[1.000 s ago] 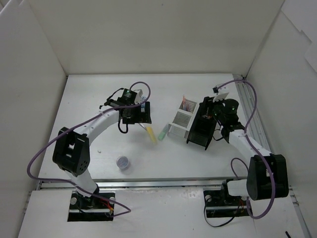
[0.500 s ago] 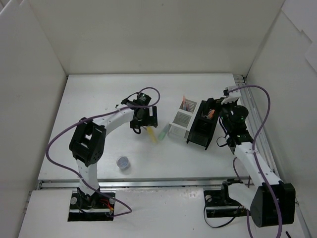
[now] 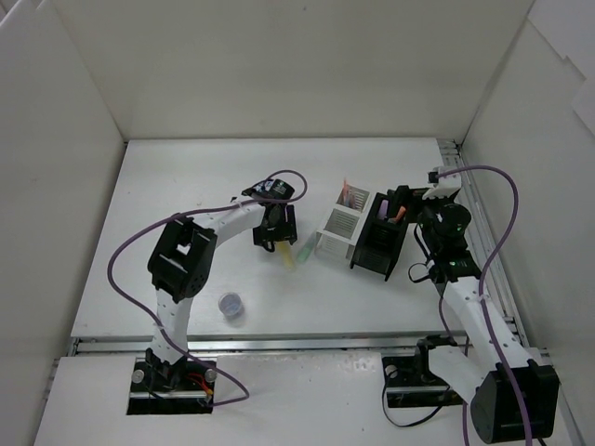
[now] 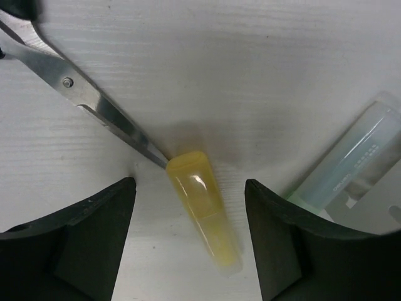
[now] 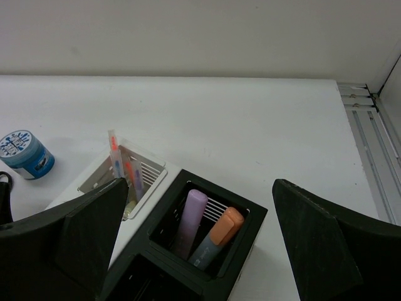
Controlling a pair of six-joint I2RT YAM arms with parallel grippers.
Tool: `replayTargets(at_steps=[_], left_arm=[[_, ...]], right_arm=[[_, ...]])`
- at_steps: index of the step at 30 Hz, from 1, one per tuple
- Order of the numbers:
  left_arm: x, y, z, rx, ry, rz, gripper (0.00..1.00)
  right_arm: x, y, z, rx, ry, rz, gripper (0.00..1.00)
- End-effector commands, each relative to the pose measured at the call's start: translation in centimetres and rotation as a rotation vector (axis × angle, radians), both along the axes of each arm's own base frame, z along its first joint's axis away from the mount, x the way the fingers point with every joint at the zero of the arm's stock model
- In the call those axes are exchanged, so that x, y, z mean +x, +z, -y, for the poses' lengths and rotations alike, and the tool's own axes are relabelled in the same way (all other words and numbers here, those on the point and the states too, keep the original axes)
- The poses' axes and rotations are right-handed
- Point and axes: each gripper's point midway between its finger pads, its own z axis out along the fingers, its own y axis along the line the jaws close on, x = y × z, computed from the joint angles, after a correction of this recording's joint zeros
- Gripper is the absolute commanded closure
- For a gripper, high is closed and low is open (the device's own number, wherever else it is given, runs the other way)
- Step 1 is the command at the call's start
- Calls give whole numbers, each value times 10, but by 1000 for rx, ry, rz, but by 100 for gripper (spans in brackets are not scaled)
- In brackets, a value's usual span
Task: Sort the stationery into containers
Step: Pick up the pen from the center of the board.
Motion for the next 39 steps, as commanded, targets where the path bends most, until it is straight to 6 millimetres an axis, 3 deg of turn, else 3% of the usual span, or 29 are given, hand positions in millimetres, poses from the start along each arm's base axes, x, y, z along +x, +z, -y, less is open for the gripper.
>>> replayTargets(at_steps=[1,4,6,7,13,18,20,27,33,34,35,36,38,39], left_arm=[[13,23,14,-24,-1,59,36],[12,21,19,-49,-21,55,54],[12,21,22,-66,-48,60,60],[10,21,24,-73,-64,53,68],[9,32,12,-34,-66,89,99],[11,60,9,-47,-77,155,100],[12,72,7,-53,-72,182,100],[34,171,-1,-130,-19,482,100],[38,237,9,-317,-15,711,100],[36,242,11,-340,-21,727,100],[35,247,12,-365,-21,745,100],[34,255,14,-396,-29,778,100],[28,263,19,-430,-50,801,100],[23,264,21,-441,-59,809,100]], right_arm=[[-2,22,6,16,-32,76,2],[-5,22,6,13,-29,76,2],[-6,21,5,10,-25,72,2],[-7,19,6,11,-28,67,2],[-18,23,-7,-1,54,81,2],[-23,20,-34,-26,219,74,2],[-30,22,-56,-29,351,76,2],[-41,27,-116,-39,604,62,2],[-37,29,-173,107,741,30,2],[-37,35,-183,138,761,27,2],[-38,28,-201,148,804,4,2],[-32,37,-206,158,792,16,2],[-30,30,-225,178,817,-26,2],[-25,37,-228,193,809,-20,2]])
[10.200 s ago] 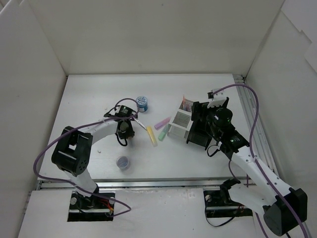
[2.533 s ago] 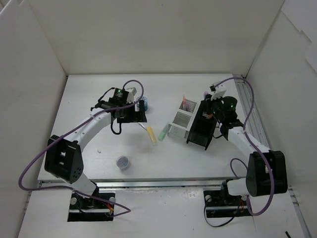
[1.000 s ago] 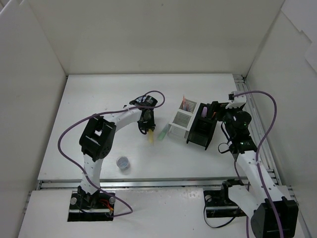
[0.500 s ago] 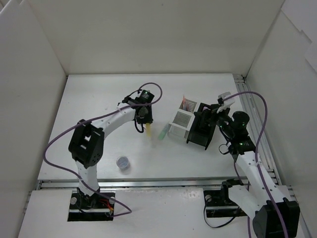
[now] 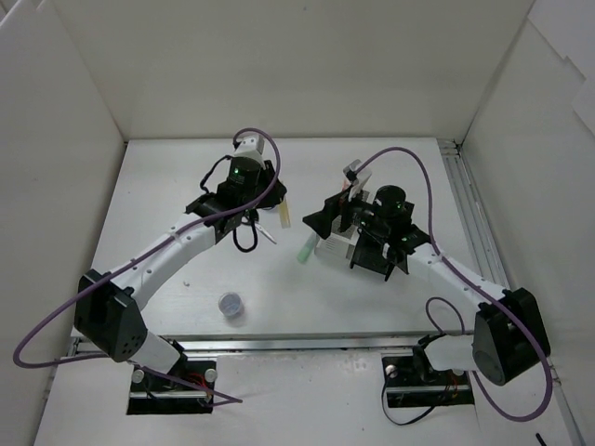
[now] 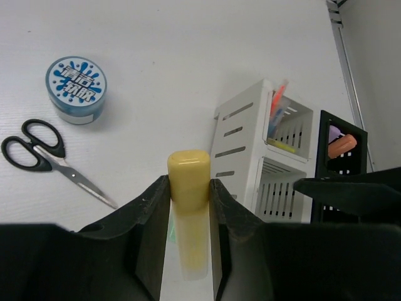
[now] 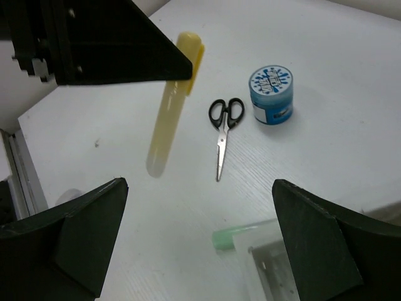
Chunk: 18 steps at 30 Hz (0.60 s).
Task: Sort the stationery into containers
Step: Pick up the pen from the center of the board.
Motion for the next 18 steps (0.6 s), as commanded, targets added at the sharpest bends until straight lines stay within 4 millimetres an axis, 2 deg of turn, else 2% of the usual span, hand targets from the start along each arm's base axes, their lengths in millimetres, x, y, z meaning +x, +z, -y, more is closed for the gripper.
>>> replayTargets(at_steps=[1,3,6,7,13,16,17,18], left_arm=[[1,53,17,-122,-49,177,100],[-3,56,21,-133,-63,206,100],[-7,60,23,-148,-73,229,100],[-10,61,25,-153,-77,233,100],[-16,70,21,-175,-66,286,100],[-20,72,22,-179,-80,303,100],[-21,73,23,-181,-88,307,100],[-21,73,24,-179,-90,306,100]], right_arm=[[16,59,-28,134,20,100,2],[17,65,-41,154,33,91,2],[21,61,-57,156,47,67,3],[23,53,-63,147,56,50,4],[34,38,-76,138,56,7,15],[35,39,-82,140,61,12,32],[34,41,-85,143,65,18,50],[35,43,-87,145,68,26,62]])
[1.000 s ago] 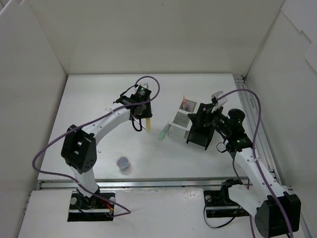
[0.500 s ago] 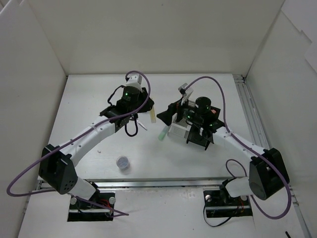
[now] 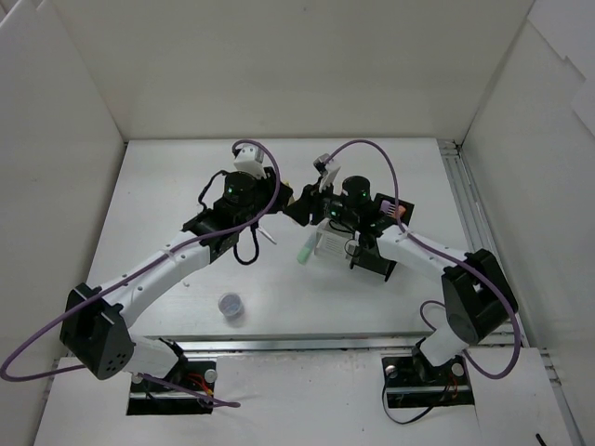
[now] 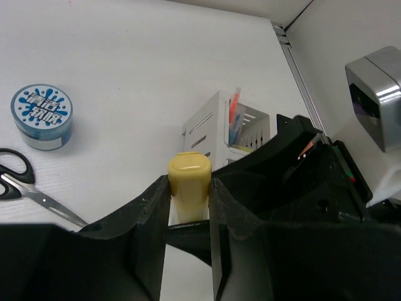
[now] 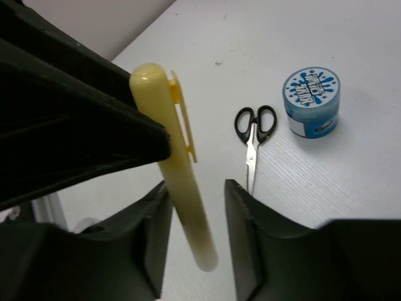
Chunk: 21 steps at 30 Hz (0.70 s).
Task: Sort the stationery into containers
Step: Pick up the pen from the center of the board, then place the pen in the storage box.
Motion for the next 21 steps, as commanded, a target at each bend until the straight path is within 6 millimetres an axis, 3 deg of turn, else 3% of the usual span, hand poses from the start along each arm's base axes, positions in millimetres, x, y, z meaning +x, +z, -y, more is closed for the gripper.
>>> replayTargets(at_steps=[1,2,4,5,8,9,12,15,18,19,21], left_arm=[[0,53,7,-91,-17,141,100],[0,52,7,-87,-17,138,100],[0,52,10,-81,-33,135,100],[0,52,10,-72,-37,136,99],[-2,55,9,-59,-41,145,80],[-6,57,12,-52,-80,159,40],[-14,66,13,-43,-125,190,1],[-23,75,10,-36,-153,213,0],[-34,83,0,-9,-159,239,0],[-39,92,-7,-6,-151,266,1],[-46,90,-15,12,-142,268,1]], right_arm=[[9,64,-17,111,6,165,69],[9,65,-19,116,12,171,80],[6,70,-22,121,36,191,87],[6,72,-22,121,33,199,100],[7,75,-17,109,18,231,100],[7,73,-15,96,8,244,100],[10,74,-6,80,-27,270,100],[21,76,15,77,-88,275,100],[37,72,50,54,-181,282,100],[42,81,69,54,-222,308,100],[48,81,100,32,-306,328,100]])
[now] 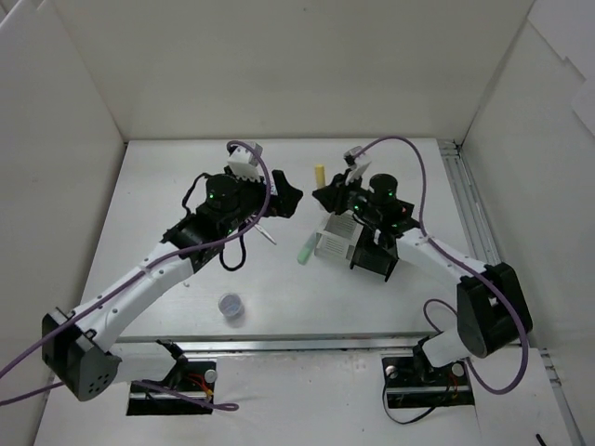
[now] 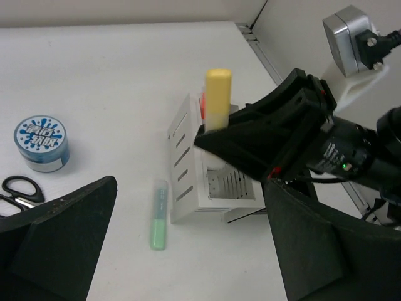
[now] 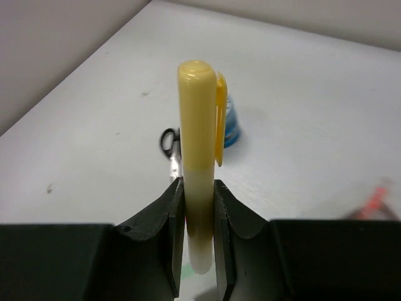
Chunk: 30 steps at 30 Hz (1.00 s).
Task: Sort the stationery into containers
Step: Place the pen in the storage box.
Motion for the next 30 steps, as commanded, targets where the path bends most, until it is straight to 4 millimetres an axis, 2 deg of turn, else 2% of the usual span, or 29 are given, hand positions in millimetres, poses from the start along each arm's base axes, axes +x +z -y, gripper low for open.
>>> replayTargets(at_steps=[1,2,3,4,6,8,9,12,15,18,19,20,22,24,26,28,29,30], left_arm=[[-23,57,-16,-43,-25,159,1],[-24,50,-22,-28,-14,151,0],[-25,48,-27,-22,0,151,1],[-27,52,-35,-30,21,157,0],[-25,36,-45,0,61,119,1],[-19,22,-55,52,108,95,1],[-18,15,-55,75,107,84,1],[-11,-10,-52,162,96,19,1],[1,-43,-47,231,97,-65,0],[9,-56,-35,226,72,-96,1],[9,-67,-26,228,34,-122,0],[10,-67,-21,222,14,-125,0],[15,-76,-18,252,6,-142,1],[19,-88,-15,287,-12,-154,0],[19,-93,-7,298,-58,-152,1],[23,-105,0,333,-103,-154,0],[22,-109,4,340,-132,-154,1],[24,-119,7,363,-150,-165,1]], right_arm=[[16,65,52,42,-152,221,100],[18,57,66,26,-193,214,100],[20,63,86,25,-240,232,100],[21,61,96,18,-263,234,100],[23,51,125,-16,-321,235,100],[23,39,141,-63,-341,240,100],[26,35,153,-82,-362,242,100],[27,21,170,-114,-382,226,100],[24,10,178,-121,-376,205,95],[24,-2,184,-131,-389,180,93],[23,-6,185,-134,-393,171,92],[24,-9,191,-138,-420,164,91],[23,-13,192,-144,-428,157,84],[23,-15,194,-146,-435,152,82],[24,-17,194,-148,-439,147,81],[25,-16,195,-147,-444,147,76],[26,-18,209,-150,-477,141,74],[26,-17,209,-150,-479,143,68]])
